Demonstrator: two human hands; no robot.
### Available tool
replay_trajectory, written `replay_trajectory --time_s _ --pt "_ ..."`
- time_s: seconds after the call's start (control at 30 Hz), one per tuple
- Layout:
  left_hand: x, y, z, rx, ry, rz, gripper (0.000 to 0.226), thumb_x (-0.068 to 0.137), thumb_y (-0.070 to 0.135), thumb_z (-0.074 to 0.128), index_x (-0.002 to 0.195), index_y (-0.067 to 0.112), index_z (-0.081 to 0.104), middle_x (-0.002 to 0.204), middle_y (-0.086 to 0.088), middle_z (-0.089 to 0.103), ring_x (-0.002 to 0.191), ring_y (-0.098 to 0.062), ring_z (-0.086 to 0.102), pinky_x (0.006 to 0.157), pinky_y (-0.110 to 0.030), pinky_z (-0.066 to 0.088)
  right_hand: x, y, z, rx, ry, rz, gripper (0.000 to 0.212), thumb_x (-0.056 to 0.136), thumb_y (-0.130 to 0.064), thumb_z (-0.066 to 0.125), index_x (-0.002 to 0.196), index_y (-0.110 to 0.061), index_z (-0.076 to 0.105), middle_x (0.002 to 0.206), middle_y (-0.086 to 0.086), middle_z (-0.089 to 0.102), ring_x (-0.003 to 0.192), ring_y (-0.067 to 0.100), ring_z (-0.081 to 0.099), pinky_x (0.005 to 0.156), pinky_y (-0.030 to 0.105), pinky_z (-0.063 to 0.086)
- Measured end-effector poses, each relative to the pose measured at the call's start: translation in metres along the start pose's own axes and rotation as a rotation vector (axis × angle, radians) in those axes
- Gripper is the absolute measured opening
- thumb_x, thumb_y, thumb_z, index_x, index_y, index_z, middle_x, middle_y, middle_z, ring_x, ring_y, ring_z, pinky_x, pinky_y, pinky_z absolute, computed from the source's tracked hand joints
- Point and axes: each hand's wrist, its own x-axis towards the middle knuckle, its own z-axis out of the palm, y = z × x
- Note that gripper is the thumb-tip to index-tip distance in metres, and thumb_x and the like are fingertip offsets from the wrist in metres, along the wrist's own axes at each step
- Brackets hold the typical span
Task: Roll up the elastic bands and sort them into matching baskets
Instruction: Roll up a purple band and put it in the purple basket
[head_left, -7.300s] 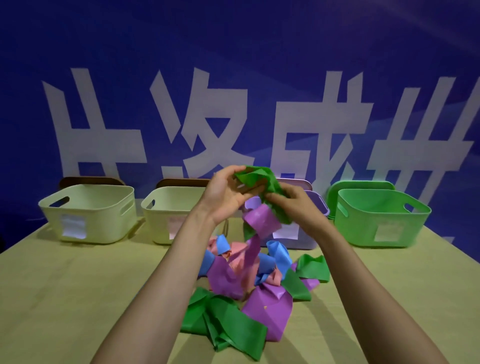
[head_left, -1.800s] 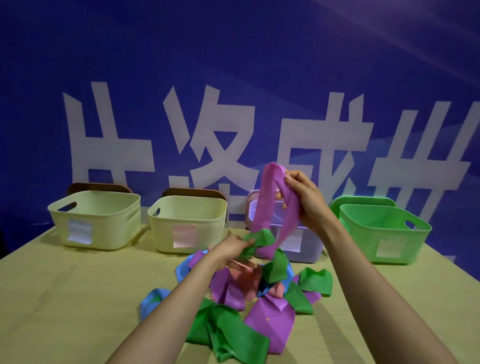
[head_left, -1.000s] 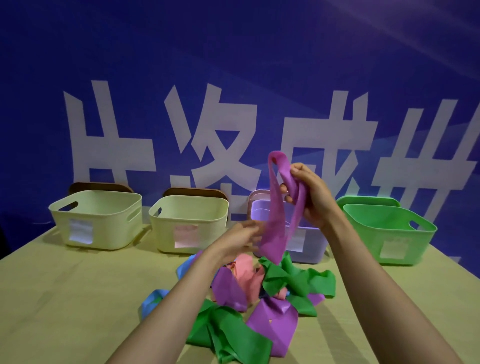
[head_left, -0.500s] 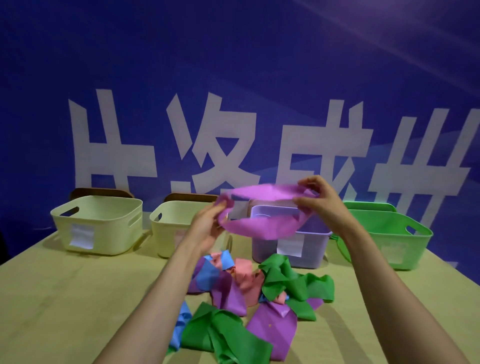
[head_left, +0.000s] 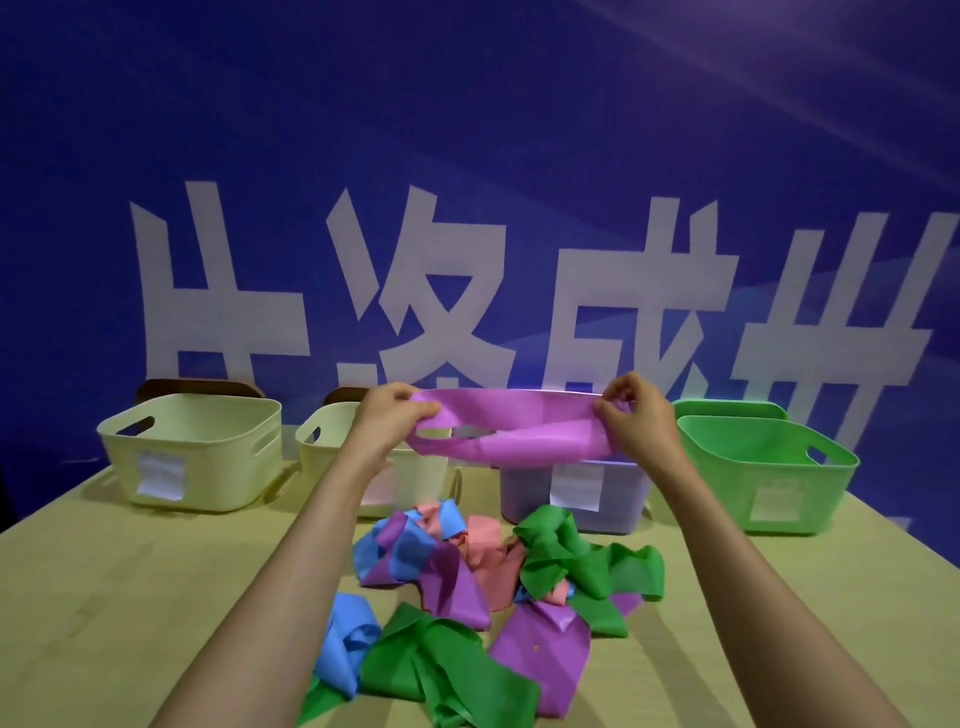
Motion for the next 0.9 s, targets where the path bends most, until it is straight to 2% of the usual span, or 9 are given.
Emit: replay_trajectory --time_s 0.07,0.2,0.27,0.33,0.4,0.5,0.6,0.77,0.9 --pt "0.0 0.004 0.001 0.171 0.163 0.104 0.013 0.083 0.015 0.069 0.095 0.011 0.065 0.084 -0.002 0.063 0.078 -0.016 0.057 0.056 -0.02 0.041 0.001 0.003 -0.001 -0.013 -0.031 -0.023 0.007 0.085 -0.012 0.066 0.092 -0.011 0.065 0.095 0.012 0.061 0.08 0.02 0.053 0.067 0.026 0.037" --pt "0.001 0.009 0.002 0.124 0.262 0.108 0.014 0.089 0.015 0.062 0.101 0.009 0.059 0.093 -0.004 0.059 0.083 -0.015 0.053 0.055 -0.016 0.036 0.001 0.009 -0.004 0.02 -0.068 -0.017 0.01 0.09 -0.002 0.056 0.088 -0.009 0.064 0.089 0.018 0.06 0.064 0.022 0.056 0.062 0.03 0.055" --pt "-0.003 0.008 0.008 0.093 0.177 0.158 0.008 0.09 0.014 0.06 0.098 0.013 0.057 0.095 -0.004 0.059 0.086 -0.018 0.055 0.058 -0.018 0.038 -0.003 0.008 -0.004 0.14 -0.077 -0.001 0.011 0.09 0.001 0.055 0.088 -0.008 0.061 0.081 0.014 0.056 0.056 0.017 0.054 0.049 0.019 0.052" --pt "-0.007 0.01 0.017 0.081 0.07 0.231 0.006 0.092 0.015 0.058 0.097 0.016 0.056 0.097 -0.001 0.059 0.089 -0.016 0.055 0.063 -0.02 0.04 -0.01 0.004 0.002 0.216 -0.173 -0.009 0.012 0.089 0.001 0.057 0.084 -0.009 0.06 0.075 0.007 0.056 0.057 0.015 0.054 0.048 0.016 0.05" --pt "-0.009 0.014 0.027 0.075 0.011 0.274 0.006 0.093 0.013 0.057 0.099 0.015 0.057 0.096 0.001 0.059 0.088 -0.013 0.054 0.064 -0.017 0.041 -0.019 -0.006 0.013 0.256 -0.352 -0.021 0.014 0.089 -0.001 0.06 0.081 -0.013 0.061 0.074 0.002 0.059 0.064 0.014 0.056 0.056 0.02 0.053" --pt "-0.008 0.023 0.037 -0.01 -0.082 0.255 0.013 0.091 0.006 0.058 0.101 0.012 0.06 0.097 -0.002 0.062 0.087 -0.013 0.056 0.066 -0.015 0.043 -0.031 -0.018 0.033 0.302 -0.54 -0.04 0.013 0.086 -0.008 0.068 0.095 -0.014 0.061 0.086 -0.002 0.062 0.078 0.01 0.059 0.074 0.029 0.055" --pt "-0.01 0.029 0.04 0.003 -0.144 0.264 0.016 0.087 0.002 0.061 0.1 0.012 0.063 0.096 0.001 0.064 0.089 -0.012 0.058 0.071 -0.017 0.046 -0.035 -0.027 0.046 0.318 -0.52 -0.099 0.037 0.082 -0.024 0.074 0.113 -0.017 0.056 0.105 -0.007 0.062 0.097 0.011 0.06 0.087 0.032 0.052" --pt "-0.016 0.035 0.042 -0.036 -0.059 0.332 0.016 0.086 0.002 0.057 0.092 0.015 0.063 0.087 0.006 0.063 0.084 -0.006 0.058 0.07 -0.015 0.047 -0.044 -0.043 0.055 0.464 -0.505 -0.01 0.061 0.077 -0.037 0.076 0.124 -0.016 0.043 0.116 0.001 0.058 0.102 0.017 0.061 0.083 0.035 0.056" --pt "-0.014 0.038 0.046 0.007 -0.075 0.366 0.019 0.085 0.002 0.06 0.085 0.021 0.062 0.085 0.005 0.064 0.08 -0.012 0.059 0.072 -0.021 0.049 -0.046 -0.046 0.06 0.462 -0.348 -0.014 0.042 0.083 -0.019 0.072 0.116 -0.011 0.046 0.108 0.01 0.061 0.093 0.023 0.063 0.082 0.04 0.054"
